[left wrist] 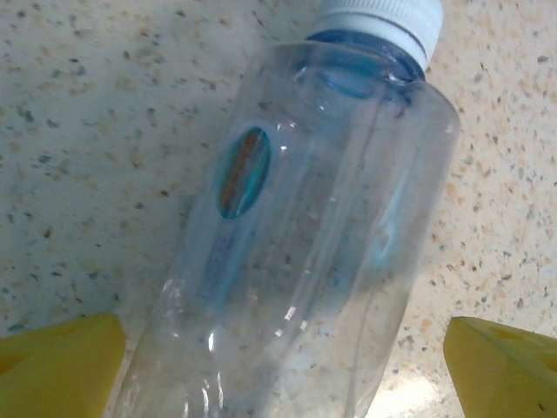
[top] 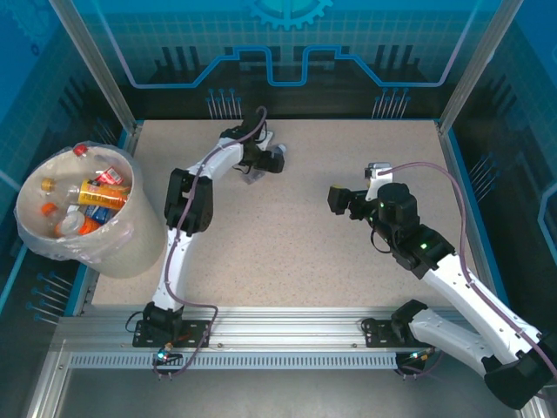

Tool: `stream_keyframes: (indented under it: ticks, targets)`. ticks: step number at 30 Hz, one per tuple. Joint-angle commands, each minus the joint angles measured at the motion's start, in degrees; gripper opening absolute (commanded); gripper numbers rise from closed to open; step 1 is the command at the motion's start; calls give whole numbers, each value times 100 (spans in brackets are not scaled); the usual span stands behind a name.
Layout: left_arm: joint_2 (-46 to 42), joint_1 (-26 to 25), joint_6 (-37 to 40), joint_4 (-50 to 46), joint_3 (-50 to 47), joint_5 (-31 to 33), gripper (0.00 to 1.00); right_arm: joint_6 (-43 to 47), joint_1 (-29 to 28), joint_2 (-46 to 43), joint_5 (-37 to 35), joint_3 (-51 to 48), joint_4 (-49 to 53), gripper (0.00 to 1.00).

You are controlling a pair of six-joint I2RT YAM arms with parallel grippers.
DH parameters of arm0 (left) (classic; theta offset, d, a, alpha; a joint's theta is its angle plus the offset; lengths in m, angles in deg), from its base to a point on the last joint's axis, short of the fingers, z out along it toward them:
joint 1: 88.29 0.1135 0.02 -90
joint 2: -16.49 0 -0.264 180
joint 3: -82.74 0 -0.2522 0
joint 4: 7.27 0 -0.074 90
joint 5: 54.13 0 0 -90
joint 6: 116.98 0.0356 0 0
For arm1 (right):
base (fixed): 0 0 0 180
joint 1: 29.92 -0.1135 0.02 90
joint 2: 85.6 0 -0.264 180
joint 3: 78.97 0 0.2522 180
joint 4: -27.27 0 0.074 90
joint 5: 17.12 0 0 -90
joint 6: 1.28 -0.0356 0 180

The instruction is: Put the plastic bottles in the bin

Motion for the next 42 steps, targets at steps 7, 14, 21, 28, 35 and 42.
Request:
stream_keyframes:
  ticks: [7,14,21,28,35,42]
  targets:
    - [-112,-129,278,-263,-35,892,76,-151,-36,-102,-53,51,156,100]
    - [126,-176,310,-689,322,916,71,-103,-31,-76,165,59,108,100]
    - [269,-173,241,-1043,523,975,60,150,-38,-14,684,130,51,100]
    - [-734,-155,-79,-63,-806,375,49,215,-79,10,718,103,55,100]
    - [-2046,-155,-575,970,-2341,140,43,435,-130,144,1348,44,-205,100]
    - [-3351,-146,-998,1972,-3685,-265,44,525,-331,696,1700,244,-213,100]
